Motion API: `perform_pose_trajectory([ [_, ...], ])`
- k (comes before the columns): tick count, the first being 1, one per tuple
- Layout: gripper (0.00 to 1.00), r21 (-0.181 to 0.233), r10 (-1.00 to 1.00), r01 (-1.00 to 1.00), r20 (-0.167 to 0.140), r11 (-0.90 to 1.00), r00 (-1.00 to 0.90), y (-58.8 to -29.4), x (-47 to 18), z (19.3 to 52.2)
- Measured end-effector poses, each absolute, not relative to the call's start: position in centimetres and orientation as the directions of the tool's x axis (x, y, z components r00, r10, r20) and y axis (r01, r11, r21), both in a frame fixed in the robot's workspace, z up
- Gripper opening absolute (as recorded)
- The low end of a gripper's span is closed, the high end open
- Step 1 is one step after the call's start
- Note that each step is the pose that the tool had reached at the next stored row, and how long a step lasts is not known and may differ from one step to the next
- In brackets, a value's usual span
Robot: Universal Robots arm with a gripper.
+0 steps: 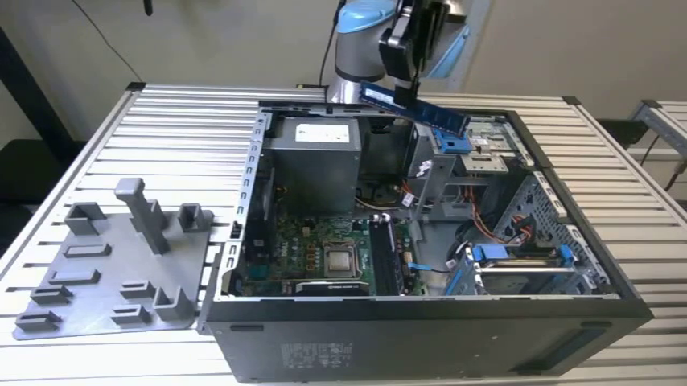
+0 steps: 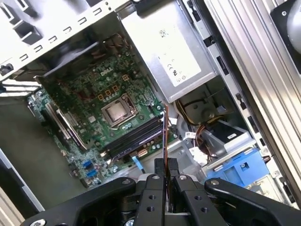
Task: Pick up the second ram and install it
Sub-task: 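Insert the second ram into the second slot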
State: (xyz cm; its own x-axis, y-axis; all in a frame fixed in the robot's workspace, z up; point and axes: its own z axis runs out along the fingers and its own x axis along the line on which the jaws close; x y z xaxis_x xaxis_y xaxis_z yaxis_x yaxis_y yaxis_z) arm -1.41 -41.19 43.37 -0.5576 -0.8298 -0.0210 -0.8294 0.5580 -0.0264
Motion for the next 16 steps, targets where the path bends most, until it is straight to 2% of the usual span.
perform_pose_trajectory([
  [16, 0.14, -0.026, -0.677, -0.676, -0.021, 0.736, -0.736, -41.19, -1.4, 43.26],
])
